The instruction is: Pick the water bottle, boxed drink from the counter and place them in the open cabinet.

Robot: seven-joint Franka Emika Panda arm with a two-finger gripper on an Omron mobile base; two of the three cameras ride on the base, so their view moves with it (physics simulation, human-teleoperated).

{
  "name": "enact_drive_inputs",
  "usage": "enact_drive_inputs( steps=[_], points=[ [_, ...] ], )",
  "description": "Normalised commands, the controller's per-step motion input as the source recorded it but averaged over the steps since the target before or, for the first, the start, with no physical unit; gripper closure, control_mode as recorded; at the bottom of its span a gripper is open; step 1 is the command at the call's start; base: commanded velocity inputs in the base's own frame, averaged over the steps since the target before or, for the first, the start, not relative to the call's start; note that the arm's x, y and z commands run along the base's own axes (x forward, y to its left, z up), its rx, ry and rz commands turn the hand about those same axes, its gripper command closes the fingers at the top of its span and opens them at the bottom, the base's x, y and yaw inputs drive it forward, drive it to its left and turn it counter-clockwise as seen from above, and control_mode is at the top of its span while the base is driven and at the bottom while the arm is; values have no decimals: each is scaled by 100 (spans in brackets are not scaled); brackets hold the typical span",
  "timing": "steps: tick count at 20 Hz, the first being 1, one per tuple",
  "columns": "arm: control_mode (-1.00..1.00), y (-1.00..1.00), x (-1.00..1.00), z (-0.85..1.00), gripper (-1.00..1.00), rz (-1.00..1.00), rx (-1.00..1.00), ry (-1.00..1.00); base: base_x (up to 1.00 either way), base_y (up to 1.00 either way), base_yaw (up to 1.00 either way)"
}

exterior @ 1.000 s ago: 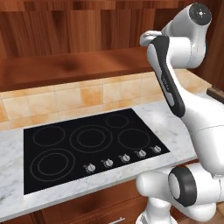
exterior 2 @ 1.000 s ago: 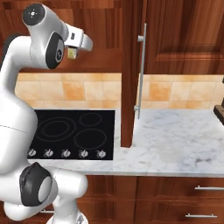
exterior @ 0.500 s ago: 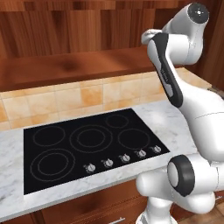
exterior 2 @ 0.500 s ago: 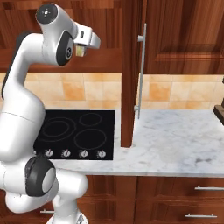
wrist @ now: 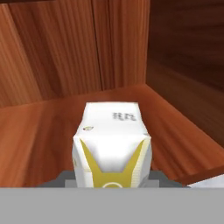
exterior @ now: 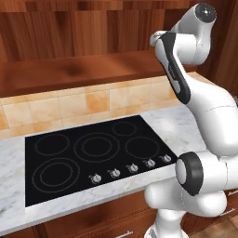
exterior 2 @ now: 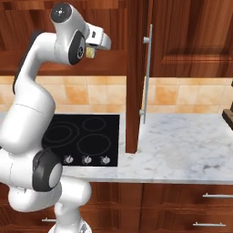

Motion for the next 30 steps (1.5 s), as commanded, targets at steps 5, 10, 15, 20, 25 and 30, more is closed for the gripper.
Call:
enact_drive_inputs(
  steps=[5,10,15,20,25,30],
  points=[
    [-100,0,17,-25,100,0,-1,2,0,0,0],
    [-100,0,15,-25,100,0,-2,0,0,0,0],
    [-100,0,17,-17,100,0,-4,0,0,0,0],
    [-100,0,20,-16,100,0,-5,0,0,0,0],
    [-100,0,15,-14,100,0,-3,0,0,0,0],
    [-100,0,27,-14,100,0,-1,0,0,0,0]
  ],
)
